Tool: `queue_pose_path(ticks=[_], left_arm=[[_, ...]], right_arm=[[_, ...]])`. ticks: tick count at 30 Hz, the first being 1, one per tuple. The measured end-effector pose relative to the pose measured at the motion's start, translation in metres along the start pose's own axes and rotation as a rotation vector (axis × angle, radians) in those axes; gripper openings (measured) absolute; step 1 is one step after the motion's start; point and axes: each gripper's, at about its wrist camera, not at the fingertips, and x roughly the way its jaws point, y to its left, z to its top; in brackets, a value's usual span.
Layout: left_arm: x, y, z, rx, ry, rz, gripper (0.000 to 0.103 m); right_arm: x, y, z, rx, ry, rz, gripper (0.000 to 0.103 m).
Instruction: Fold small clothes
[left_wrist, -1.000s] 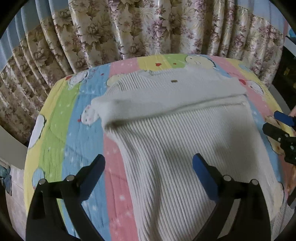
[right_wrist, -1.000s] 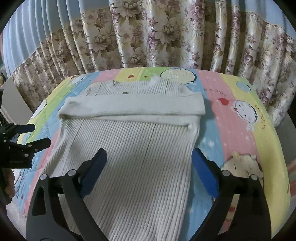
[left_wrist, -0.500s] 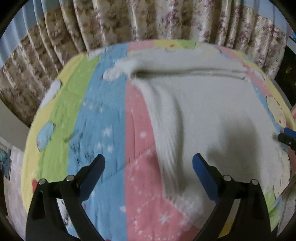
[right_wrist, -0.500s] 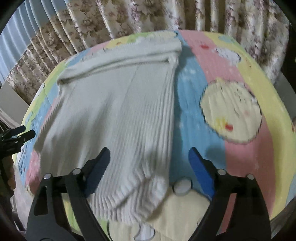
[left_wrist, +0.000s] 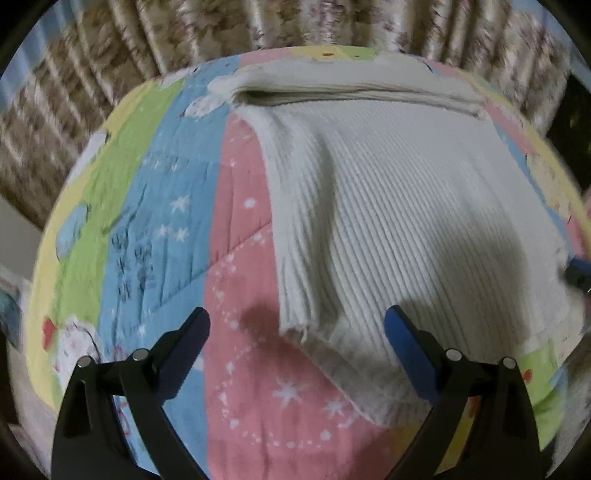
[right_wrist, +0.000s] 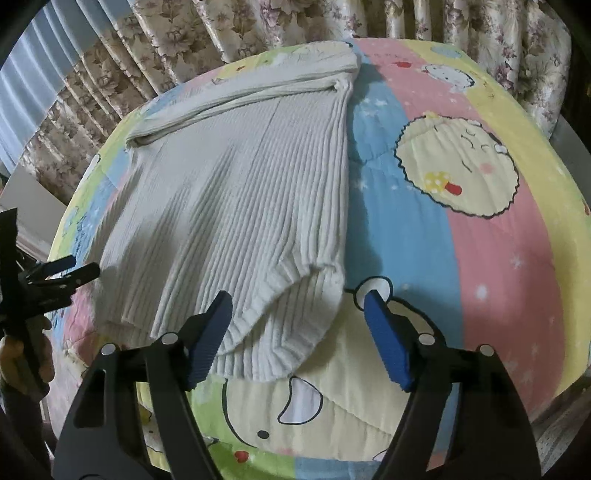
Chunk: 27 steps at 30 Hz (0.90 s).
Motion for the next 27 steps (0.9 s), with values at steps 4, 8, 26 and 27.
queue_pose_path(ticks=[4, 8, 26, 27], left_arm=[[0.003, 0.014, -0.002, -0.054, 0.017, -0.021, 0.096], [0.008, 0.025, 0.007, -0.096, 0.003, -0.050, 0.096], [0.011, 0.008, 0.004, -0.016, 0.039, -0.065, 0.096], [0.010, 0.009, 0.004, -0.018, 0.038, -0.065, 0.096]], right_arm=[[0.006, 0.001, 0.001, -0.003, 0.005, 0.001, 0.068], [0.012, -0.006, 0.005, 0.040, 0.008, 0.011, 0.055], [-0.011, -0.046, -0.006, 0.093, -0.010, 0.077, 0.021], [-0.013, -0.044, -0.008, 0.094, -0.009, 0.090, 0.044]])
